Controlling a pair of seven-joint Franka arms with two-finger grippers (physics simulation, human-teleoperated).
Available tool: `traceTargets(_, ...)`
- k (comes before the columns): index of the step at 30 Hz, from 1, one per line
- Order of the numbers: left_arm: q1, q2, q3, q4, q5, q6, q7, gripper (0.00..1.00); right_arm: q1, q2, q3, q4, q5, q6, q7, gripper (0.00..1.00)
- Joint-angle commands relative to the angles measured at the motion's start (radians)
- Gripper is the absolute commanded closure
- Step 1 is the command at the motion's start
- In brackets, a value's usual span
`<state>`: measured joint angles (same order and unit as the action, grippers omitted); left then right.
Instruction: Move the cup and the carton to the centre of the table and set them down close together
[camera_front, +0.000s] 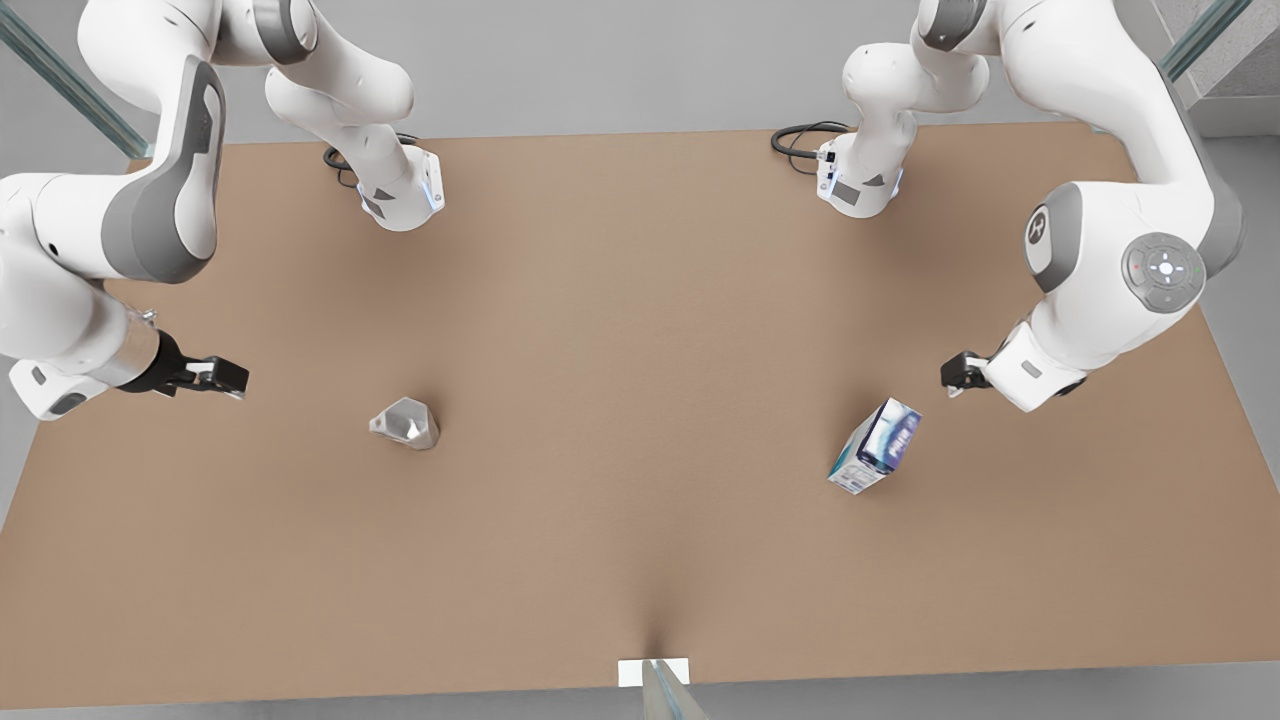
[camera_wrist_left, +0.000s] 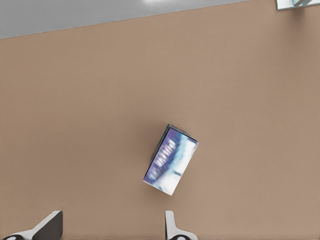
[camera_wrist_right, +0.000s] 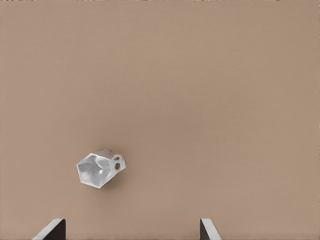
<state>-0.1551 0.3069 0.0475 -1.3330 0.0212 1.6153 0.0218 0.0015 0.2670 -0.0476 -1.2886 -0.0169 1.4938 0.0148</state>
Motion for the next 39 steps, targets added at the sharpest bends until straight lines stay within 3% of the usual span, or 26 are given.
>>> traceTargets(1,0.000,0.000,0.000,0.000,0.000,0.000,0.000,0.00,0.000,0.000,0.000,0.000,0.000,0.000,0.000,0.00)
traceTargets(4,0.000,0.008,0.002,0.000,0.000,0.000,0.004,0.00,0.008,0.003,0.008,-0.002,0.000,-0.004,0.002,0.00)
traceTargets(8,-0.001,0.009,0.002,-0.005,0.005,-0.002,-0.003,0.00,0.026,0.051,0.124,0.000,-0.002,0.037,0.005,0.00)
traceTargets(12,0.000,0.018,0.005,-0.008,0.003,-0.002,-0.010,0.00,0.058,0.046,0.135,-0.169,0.002,0.221,0.008,0.00)
traceTargets(20,0.000,0.041,0.012,-0.006,0.003,0.000,-0.008,0.00,0.087,0.072,0.212,-0.195,0.078,0.292,0.008,0.00)
traceTargets(30,0.002,0.060,0.012,-0.005,0.002,0.000,-0.006,0.00,0.153,0.135,0.206,-0.293,0.057,0.388,0.203,0.00)
traceTargets(39,0.000,0.067,0.012,-0.006,0.003,0.002,-0.005,0.00,0.152,0.135,0.204,-0.385,0.015,0.335,0.304,0.00)
